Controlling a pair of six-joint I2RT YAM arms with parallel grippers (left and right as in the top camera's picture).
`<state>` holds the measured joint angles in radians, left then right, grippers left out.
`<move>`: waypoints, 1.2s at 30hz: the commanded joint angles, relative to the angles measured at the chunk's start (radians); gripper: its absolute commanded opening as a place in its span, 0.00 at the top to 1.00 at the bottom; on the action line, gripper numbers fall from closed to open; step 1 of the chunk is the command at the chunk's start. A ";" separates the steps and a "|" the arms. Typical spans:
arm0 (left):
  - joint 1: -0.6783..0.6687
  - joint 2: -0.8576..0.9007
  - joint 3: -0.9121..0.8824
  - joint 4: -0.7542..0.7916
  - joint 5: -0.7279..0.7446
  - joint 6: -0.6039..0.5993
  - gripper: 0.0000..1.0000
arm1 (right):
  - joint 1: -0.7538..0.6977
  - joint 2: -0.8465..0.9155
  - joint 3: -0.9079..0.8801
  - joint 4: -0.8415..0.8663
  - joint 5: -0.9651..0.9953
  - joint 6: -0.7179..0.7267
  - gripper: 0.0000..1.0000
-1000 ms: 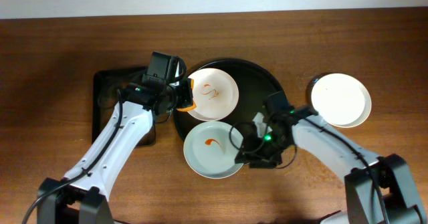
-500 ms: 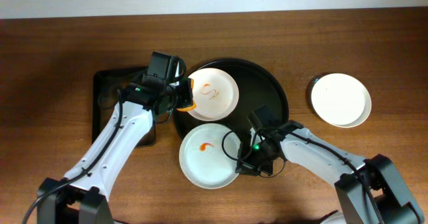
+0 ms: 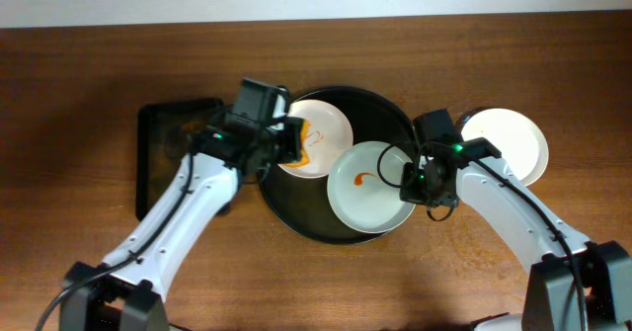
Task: Clean dirty plates on tray and stack at the side
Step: 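Grip the bottom plate with the right gripper and scrub it with sponge, then carry the bottom plate right and stack it on the first plate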
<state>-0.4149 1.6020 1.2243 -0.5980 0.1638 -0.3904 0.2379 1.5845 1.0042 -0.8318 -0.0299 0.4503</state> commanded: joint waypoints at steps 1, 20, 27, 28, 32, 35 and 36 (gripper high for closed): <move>-0.135 0.019 0.003 0.060 0.031 0.105 0.99 | -0.003 -0.016 0.016 -0.008 0.043 -0.032 0.96; -0.291 0.408 0.003 0.286 -0.034 0.089 1.00 | -0.003 0.021 0.015 -0.048 0.043 -0.032 0.96; -0.225 0.382 0.010 0.236 -0.034 0.090 1.00 | -0.003 0.021 0.015 -0.053 0.043 -0.032 0.96; -0.225 0.342 0.017 0.245 -0.034 0.090 1.00 | -0.003 0.021 0.015 -0.053 0.043 -0.032 0.96; -0.188 0.158 0.023 0.248 -0.138 0.090 0.99 | -0.003 0.021 0.015 -0.052 0.044 -0.032 0.96; -0.140 0.033 0.023 0.201 -0.138 0.089 0.99 | -0.003 0.021 0.016 -0.051 0.100 -0.032 0.96; -0.131 0.018 0.023 0.184 -0.138 0.090 0.99 | -0.003 0.021 0.020 -0.051 0.116 -0.032 0.96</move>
<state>-0.5713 1.6852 1.2385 -0.3794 0.0490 -0.3061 0.2363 1.6077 1.0042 -0.8791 0.0189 0.4191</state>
